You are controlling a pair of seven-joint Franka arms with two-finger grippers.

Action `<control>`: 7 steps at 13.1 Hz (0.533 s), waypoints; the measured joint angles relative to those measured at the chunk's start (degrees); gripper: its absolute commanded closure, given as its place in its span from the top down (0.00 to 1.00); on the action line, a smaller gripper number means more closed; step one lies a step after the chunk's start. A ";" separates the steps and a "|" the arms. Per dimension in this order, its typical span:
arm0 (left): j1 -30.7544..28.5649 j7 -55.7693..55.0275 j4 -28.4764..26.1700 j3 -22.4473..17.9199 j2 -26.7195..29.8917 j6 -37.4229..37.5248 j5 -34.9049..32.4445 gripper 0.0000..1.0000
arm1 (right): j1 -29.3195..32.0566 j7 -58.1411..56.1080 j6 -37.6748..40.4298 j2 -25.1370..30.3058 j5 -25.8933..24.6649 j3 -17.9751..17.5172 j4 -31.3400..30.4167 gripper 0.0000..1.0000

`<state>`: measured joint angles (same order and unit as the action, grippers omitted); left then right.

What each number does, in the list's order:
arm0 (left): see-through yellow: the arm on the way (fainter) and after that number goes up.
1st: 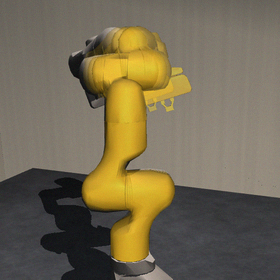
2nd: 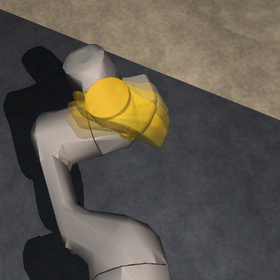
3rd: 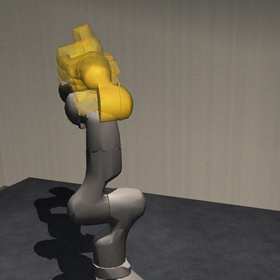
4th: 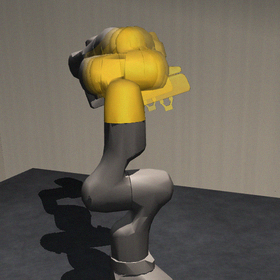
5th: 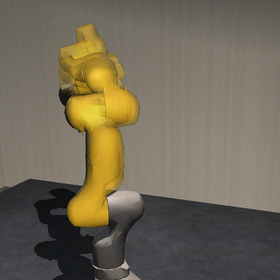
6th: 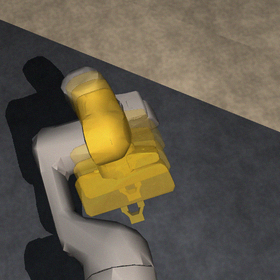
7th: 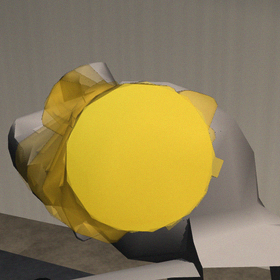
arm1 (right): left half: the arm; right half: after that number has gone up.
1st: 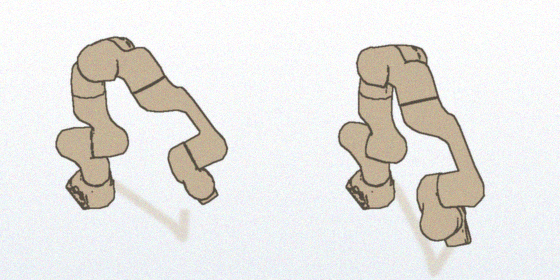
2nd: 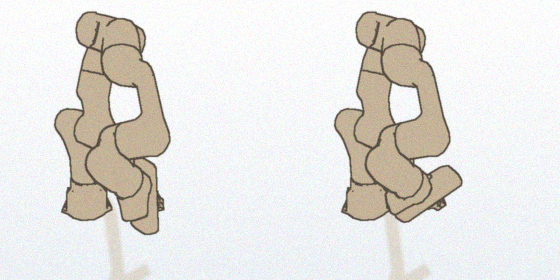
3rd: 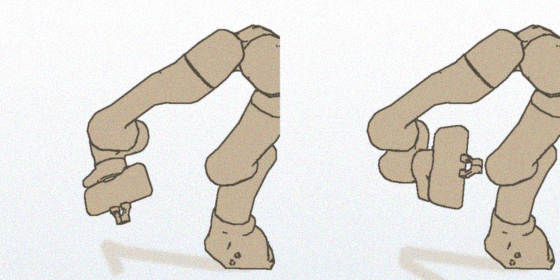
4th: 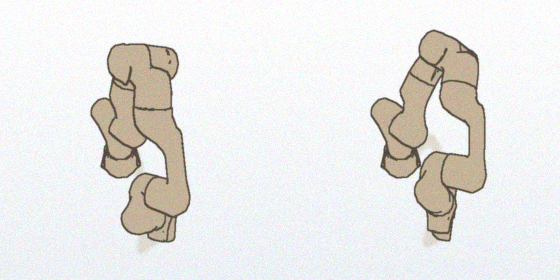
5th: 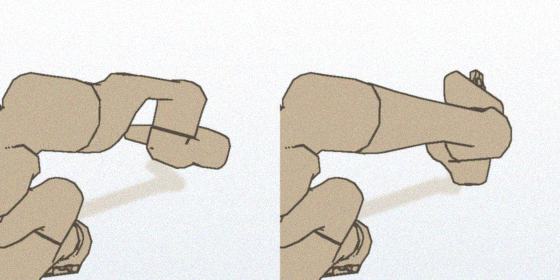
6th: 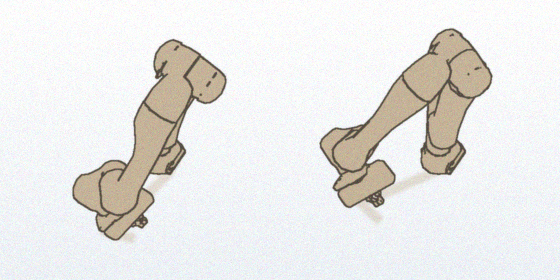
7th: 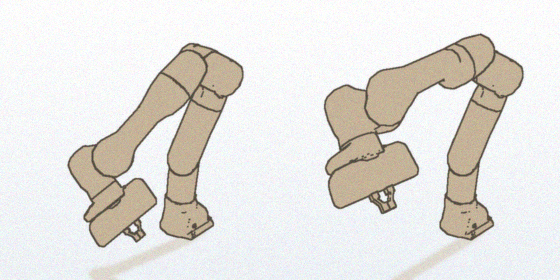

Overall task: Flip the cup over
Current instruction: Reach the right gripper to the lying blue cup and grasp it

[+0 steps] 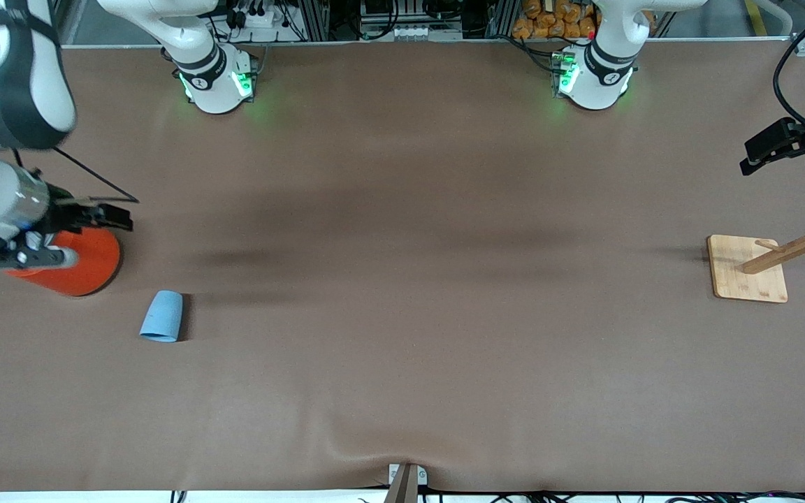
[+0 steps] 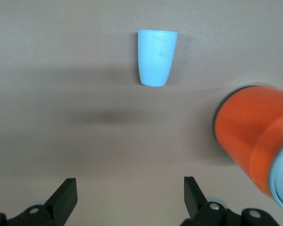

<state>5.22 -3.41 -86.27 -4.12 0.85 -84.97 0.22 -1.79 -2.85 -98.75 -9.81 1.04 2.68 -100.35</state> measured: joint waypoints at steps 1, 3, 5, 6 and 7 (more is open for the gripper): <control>0.00 0.00 -0.01 0.00 -0.01 0.01 0.00 1.00 | 0.01 0.00 -1.80 -2.16 0.20 0.06 -0.04 1.00; 0.00 0.00 -0.05 0.01 -0.04 0.02 0.00 1.00 | -0.09 0.00 -6.51 -6.07 0.41 0.00 -0.08 1.00; 0.00 0.00 -0.09 0.01 -0.08 0.07 0.00 1.00 | -0.36 -0.11 -12.80 -9.95 0.43 -0.06 -0.11 1.00; 0.00 0.00 -0.10 0.01 -0.08 0.21 0.00 1.00 | -0.50 -0.34 -16.13 -11.96 0.44 -0.09 -0.12 1.00; 0.00 0.00 -0.11 0.00 -0.09 0.49 0.00 1.00 | -0.50 -0.84 -19.19 -14.07 0.44 -0.06 -0.14 1.00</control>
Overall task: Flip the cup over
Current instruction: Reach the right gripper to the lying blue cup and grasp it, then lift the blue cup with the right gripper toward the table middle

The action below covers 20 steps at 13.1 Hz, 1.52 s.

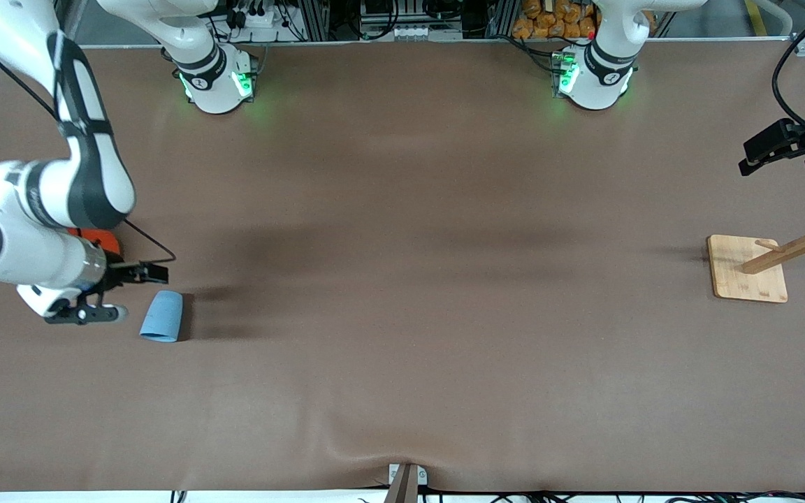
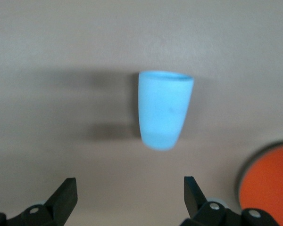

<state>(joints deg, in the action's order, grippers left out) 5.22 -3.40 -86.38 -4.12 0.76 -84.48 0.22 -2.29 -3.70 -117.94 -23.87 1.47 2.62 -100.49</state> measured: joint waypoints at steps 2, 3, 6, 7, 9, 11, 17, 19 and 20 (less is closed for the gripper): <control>0.00 0.00 -0.01 0.00 -0.01 0.22 0.00 1.00 | 0.20 -1.54 -5.88 -4.04 0.00 0.32 0.02 1.00; 0.00 0.00 -0.02 0.01 -0.02 0.28 0.00 1.00 | 0.30 -1.92 -8.08 -5.79 0.00 0.46 0.05 1.00; 0.00 0.00 -0.03 0.01 -0.02 0.33 0.00 1.00 | 0.32 -2.30 -11.14 -9.25 0.00 0.53 0.10 1.00; 0.00 0.01 -0.03 0.01 -0.03 0.35 0.00 1.00 | 0.32 -2.33 -11.99 -9.81 0.00 0.55 0.13 1.00; 0.00 0.01 -0.06 0.02 -0.10 0.43 0.00 1.00 | 0.40 -2.44 -13.47 -10.26 -0.03 0.79 0.13 1.00; 0.00 0.01 -0.07 0.03 -0.16 0.48 0.00 1.00 | 0.90 -3.07 -15.47 -11.06 -0.09 0.98 0.13 1.00; 0.00 0.03 -0.09 0.03 -0.24 0.63 0.00 1.00 | 3.27 -13.18 -18.45 -13.58 -0.09 0.99 0.13 1.00; 0.00 0.03 -0.09 0.03 -0.26 0.64 0.00 1.00 | 3.83 -18.60 -18.47 -13.76 -0.09 0.99 0.13 1.00; 0.00 0.05 -0.09 0.03 -0.26 0.65 0.00 1.00 | 3.84 -21.34 -18.47 -13.84 -0.08 0.98 0.13 1.00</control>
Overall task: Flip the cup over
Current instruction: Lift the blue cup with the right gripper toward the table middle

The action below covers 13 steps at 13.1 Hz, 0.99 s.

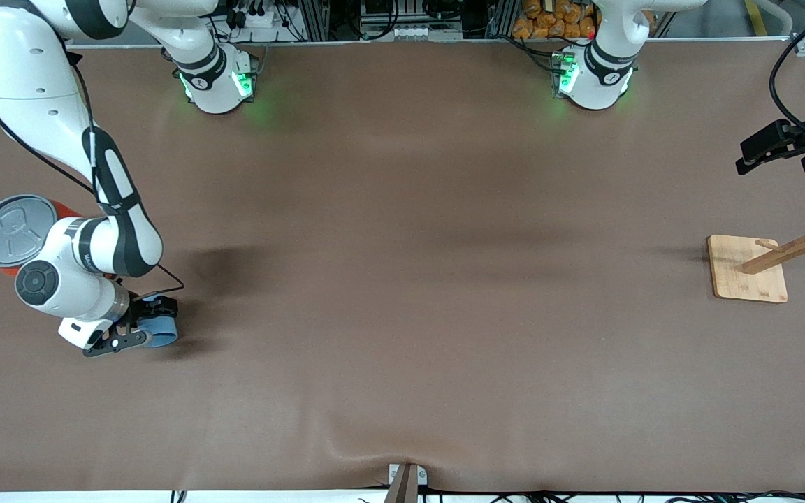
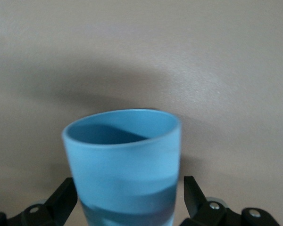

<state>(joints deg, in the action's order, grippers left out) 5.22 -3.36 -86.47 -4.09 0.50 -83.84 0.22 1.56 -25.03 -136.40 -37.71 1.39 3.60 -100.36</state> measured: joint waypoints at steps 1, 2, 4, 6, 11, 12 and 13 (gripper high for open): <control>0.00 0.08 0.00 0.00 0.00 0.03 0.00 1.00 | 0.08 -2.19 0.00 -0.06 0.00 0.00 -0.01 0.78; -0.01 0.25 0.00 0.00 -0.01 0.05 0.00 1.00 | 0.39 -4.41 0.00 -0.09 0.00 0.00 -0.01 0.63; -0.01 0.67 0.00 0.00 -0.04 0.08 0.00 1.00 | 1.31 -9.39 0.00 -0.05 0.03 0.00 0.02 0.61; -0.01 1.00 -0.03 0.00 -0.14 0.10 0.00 1.00 | 1.54 -17.00 -0.08 0.12 0.02 -0.12 0.28 0.61; -0.03 1.08 -0.03 -0.05 -0.18 0.10 0.00 1.00 | 1.39 -41.79 0.67 1.97 0.07 -6.39 1.67 0.62; -0.03 1.08 -0.03 -0.05 -0.18 0.10 0.00 1.00 | 1.35 -46.55 1.53 2.45 0.09 -8.17 1.80 0.61; -0.03 1.08 -0.03 -0.05 -0.18 0.10 0.00 1.00 | 1.34 -50.59 2.75 2.79 0.10 -10.11 1.86 0.60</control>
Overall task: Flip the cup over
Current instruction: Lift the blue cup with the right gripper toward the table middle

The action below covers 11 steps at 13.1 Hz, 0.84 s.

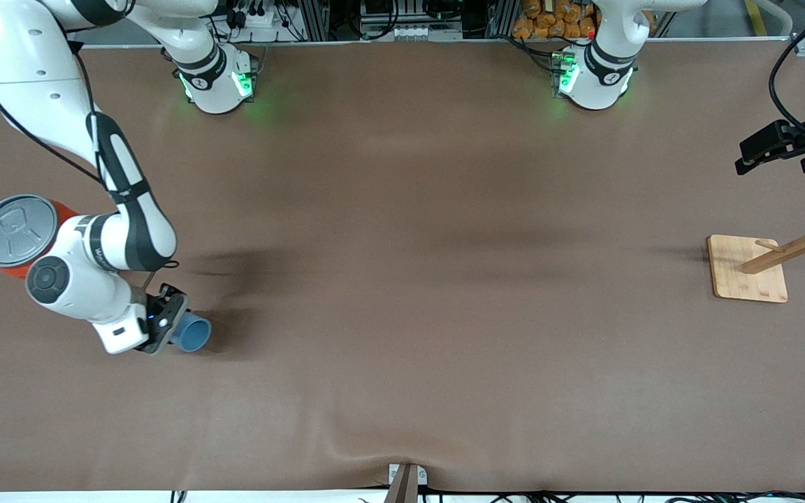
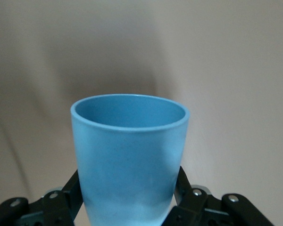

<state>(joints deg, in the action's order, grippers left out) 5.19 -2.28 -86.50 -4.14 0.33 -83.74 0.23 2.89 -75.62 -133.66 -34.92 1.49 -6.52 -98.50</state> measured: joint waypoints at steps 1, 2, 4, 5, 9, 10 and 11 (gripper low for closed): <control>-0.01 0.00 0.00 -0.01 0.00 0.00 0.00 1.00 | -0.08 -2.61 1.41 0.16 0.00 -2.10 0.05 0.57; -0.01 0.00 0.00 -0.01 0.00 0.00 0.00 1.00 | -0.32 -4.31 2.85 0.17 -0.01 -4.22 0.07 0.55; -0.02 0.00 0.00 -0.01 0.00 0.00 0.00 1.00 | -1.99 -6.00 4.59 0.18 -0.02 -7.94 0.22 0.50; -0.02 0.00 0.00 -0.02 -0.01 0.00 0.00 1.00 | -3.62 -6.32 5.05 0.23 -0.03 -9.18 0.55 0.50; -0.01 0.00 -0.02 0.03 -0.07 0.00 0.00 1.00 | -13.45 -4.96 8.33 1.86 0.09 -10.41 3.20 0.46; -0.01 0.00 -0.02 0.03 -0.10 0.00 0.00 1.00 | -16.56 -2.14 9.30 2.32 0.16 -10.48 4.40 0.46; -0.01 0.00 -0.02 0.03 -0.11 0.00 0.00 1.00 | -19.85 1.56 9.74 2.74 0.17 -10.53 5.48 0.46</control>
<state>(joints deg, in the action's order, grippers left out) 5.18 -2.28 -86.52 -4.11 0.21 -83.74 0.23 -16.96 -74.07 -123.91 -32.19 1.66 -17.05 -93.01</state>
